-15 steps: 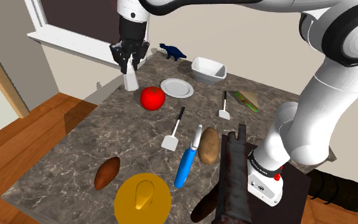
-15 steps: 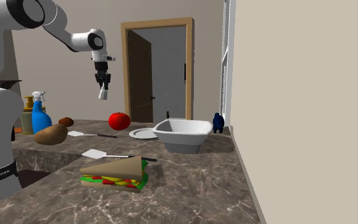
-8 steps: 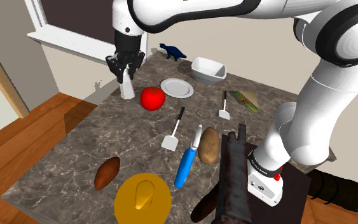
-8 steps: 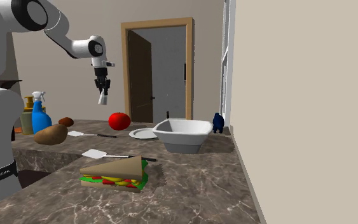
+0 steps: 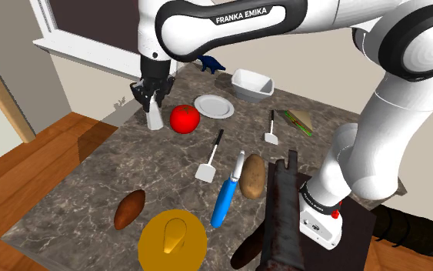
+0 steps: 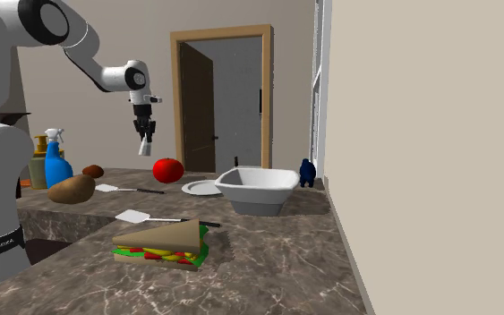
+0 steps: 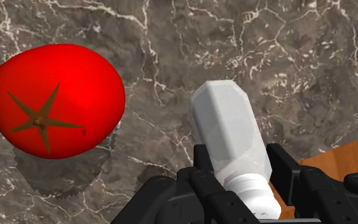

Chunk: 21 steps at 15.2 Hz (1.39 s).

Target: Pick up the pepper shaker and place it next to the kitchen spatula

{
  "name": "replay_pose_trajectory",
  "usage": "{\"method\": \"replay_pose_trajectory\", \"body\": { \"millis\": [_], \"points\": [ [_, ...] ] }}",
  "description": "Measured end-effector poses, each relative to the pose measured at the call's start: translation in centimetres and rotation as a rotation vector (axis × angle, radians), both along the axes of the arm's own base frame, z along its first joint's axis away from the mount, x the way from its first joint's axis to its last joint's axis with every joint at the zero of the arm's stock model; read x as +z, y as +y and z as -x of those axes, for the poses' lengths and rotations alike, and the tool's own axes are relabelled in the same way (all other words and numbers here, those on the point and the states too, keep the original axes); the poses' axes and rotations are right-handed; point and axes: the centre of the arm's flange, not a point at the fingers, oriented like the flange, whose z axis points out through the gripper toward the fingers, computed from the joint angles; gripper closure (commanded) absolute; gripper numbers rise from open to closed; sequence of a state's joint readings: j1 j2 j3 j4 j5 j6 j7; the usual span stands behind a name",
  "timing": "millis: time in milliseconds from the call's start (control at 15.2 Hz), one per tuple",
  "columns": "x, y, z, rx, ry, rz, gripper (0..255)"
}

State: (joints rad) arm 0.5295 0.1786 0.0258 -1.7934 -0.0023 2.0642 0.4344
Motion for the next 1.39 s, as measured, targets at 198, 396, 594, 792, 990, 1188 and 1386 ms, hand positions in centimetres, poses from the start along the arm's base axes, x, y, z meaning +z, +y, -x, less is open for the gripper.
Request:
{"method": "replay_pose_trajectory", "body": {
  "millis": [198,396,594,792,990,1188,1386],
  "points": [
    [-1.7,0.1,-0.1,0.000,0.000,0.000,255],
    [-3.4,0.2,-0.1,0.000,0.000,0.000,255],
    [-5.0,0.1,-0.1,0.000,0.000,0.000,255],
    [-6.5,0.1,-0.1,0.000,0.000,0.000,255],
    [-8.0,0.0,-0.1,0.000,0.000,0.000,255],
    [-9.5,0.0,0.0,0.000,0.000,0.000,255],
    [-9.7,0.1,-0.1,0.000,0.000,0.000,255]
  ]
}}
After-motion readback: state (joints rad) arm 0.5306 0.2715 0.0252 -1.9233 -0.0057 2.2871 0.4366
